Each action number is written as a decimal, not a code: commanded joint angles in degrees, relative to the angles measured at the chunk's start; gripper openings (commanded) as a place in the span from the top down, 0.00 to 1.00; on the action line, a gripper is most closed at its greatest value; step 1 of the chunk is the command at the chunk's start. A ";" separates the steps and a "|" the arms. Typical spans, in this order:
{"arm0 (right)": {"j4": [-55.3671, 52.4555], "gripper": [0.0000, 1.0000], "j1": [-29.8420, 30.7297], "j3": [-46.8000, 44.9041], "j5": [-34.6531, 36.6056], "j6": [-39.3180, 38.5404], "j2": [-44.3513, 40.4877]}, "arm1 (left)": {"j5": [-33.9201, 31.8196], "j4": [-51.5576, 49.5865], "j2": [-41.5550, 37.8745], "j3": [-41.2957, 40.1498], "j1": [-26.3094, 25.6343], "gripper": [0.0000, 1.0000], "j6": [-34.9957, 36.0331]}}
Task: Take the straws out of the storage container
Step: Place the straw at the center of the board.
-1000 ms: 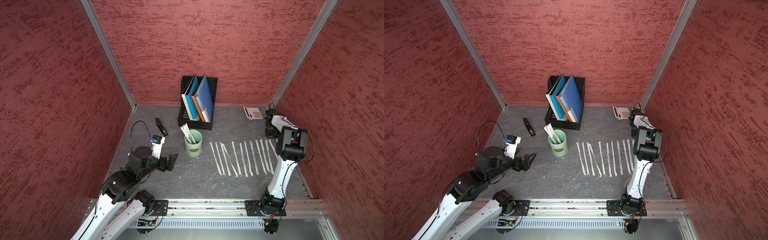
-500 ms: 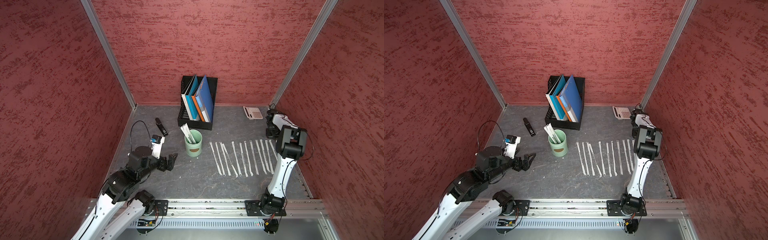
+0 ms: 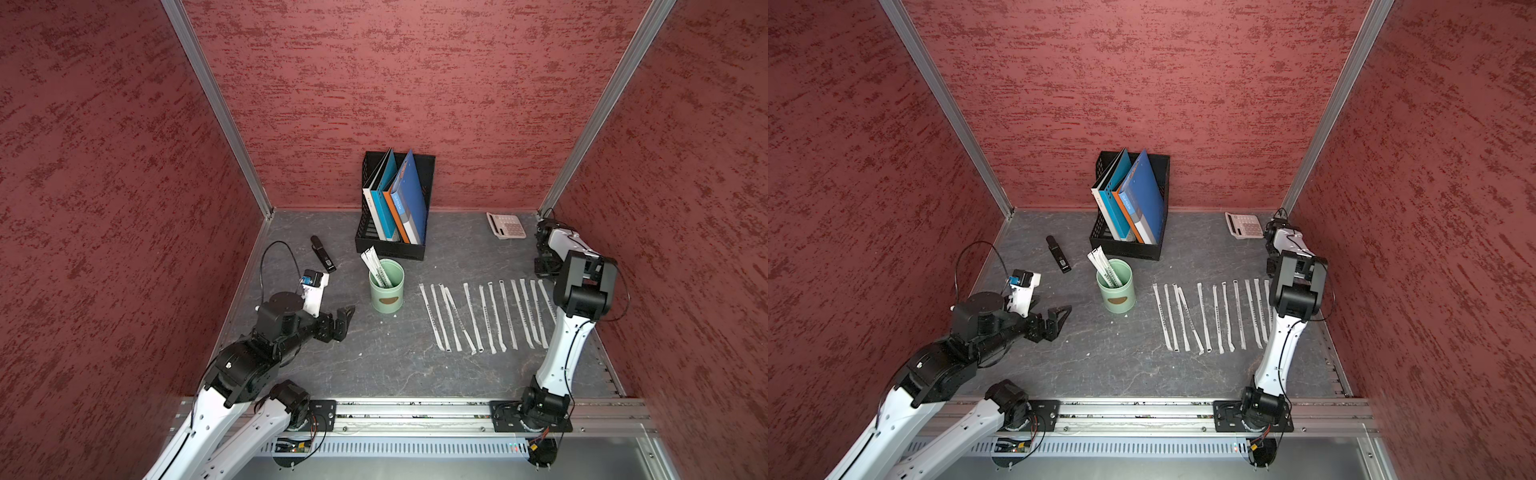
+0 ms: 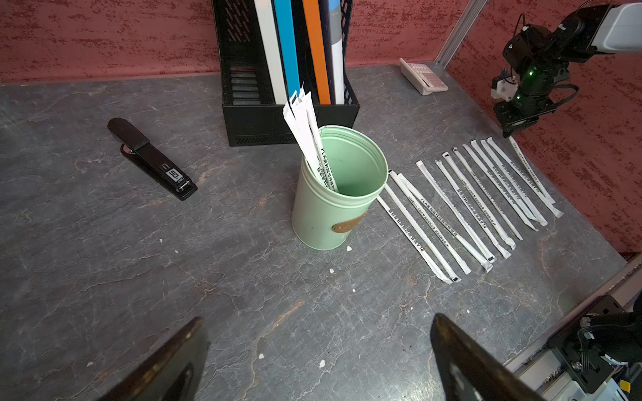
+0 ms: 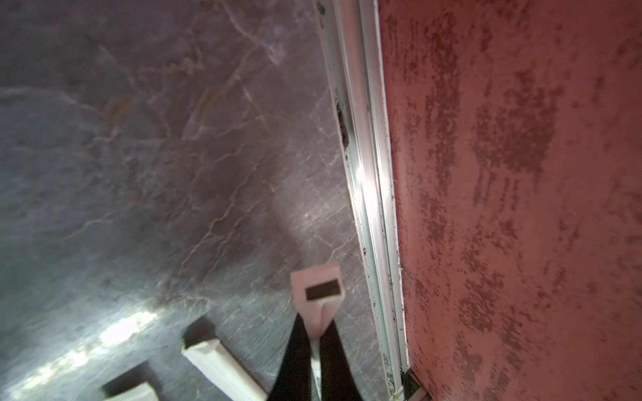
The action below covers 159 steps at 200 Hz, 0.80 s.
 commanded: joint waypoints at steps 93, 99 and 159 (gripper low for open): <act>1.05 0.85 -0.21 1.49 -1.31 -0.37 1.99 | 1.06 1.61 0.74 -0.54 0.70 0.01 0.50; 1.02 0.85 -0.17 1.51 -1.29 -0.38 2.04 | 1.06 1.56 0.74 -0.53 0.76 0.01 0.45; 0.79 0.74 -0.14 2.00 -1.61 0.27 0.38 | 1.32 1.56 0.64 -0.46 0.86 0.00 0.46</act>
